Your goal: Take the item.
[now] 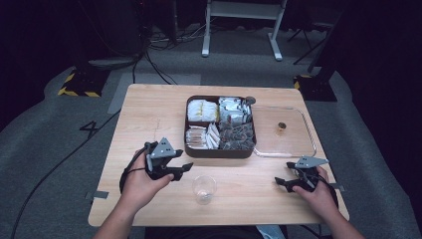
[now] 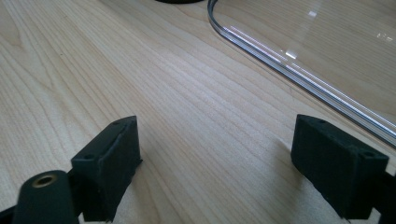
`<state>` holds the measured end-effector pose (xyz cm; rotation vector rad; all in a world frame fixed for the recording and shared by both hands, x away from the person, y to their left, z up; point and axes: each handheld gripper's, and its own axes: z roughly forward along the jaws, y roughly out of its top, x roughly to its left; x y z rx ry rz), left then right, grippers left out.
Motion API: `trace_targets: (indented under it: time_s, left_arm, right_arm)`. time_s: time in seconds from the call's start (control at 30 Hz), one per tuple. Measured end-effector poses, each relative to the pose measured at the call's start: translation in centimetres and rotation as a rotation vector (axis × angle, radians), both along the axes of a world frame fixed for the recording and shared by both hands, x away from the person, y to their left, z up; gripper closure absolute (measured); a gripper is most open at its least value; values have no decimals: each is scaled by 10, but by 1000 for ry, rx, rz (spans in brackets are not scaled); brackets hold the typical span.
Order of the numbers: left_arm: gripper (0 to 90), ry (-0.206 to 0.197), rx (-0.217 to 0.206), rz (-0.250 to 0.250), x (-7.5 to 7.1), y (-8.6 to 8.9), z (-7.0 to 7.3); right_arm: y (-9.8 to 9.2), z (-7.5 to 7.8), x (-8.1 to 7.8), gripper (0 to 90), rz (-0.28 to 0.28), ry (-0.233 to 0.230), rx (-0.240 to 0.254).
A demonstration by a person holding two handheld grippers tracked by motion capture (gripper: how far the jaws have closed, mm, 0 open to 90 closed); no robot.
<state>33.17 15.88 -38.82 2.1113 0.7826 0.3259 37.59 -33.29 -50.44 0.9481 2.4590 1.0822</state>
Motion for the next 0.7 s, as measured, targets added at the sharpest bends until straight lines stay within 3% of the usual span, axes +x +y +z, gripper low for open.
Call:
trace_targets:
  time_s: [0.1,0.43,0.7]
  left_arm:
    - [403,-12,29,22,1,14,-2]
    - [340,-11,46,72,-2,47,-11]
    - [324,7,53,146,-9,77,-34]
  right_arm:
    - [0,0,0,157,0,0,0]
    - [0,0,0,156,0,0,0]
    - [0,0,0,156,0,0,0]
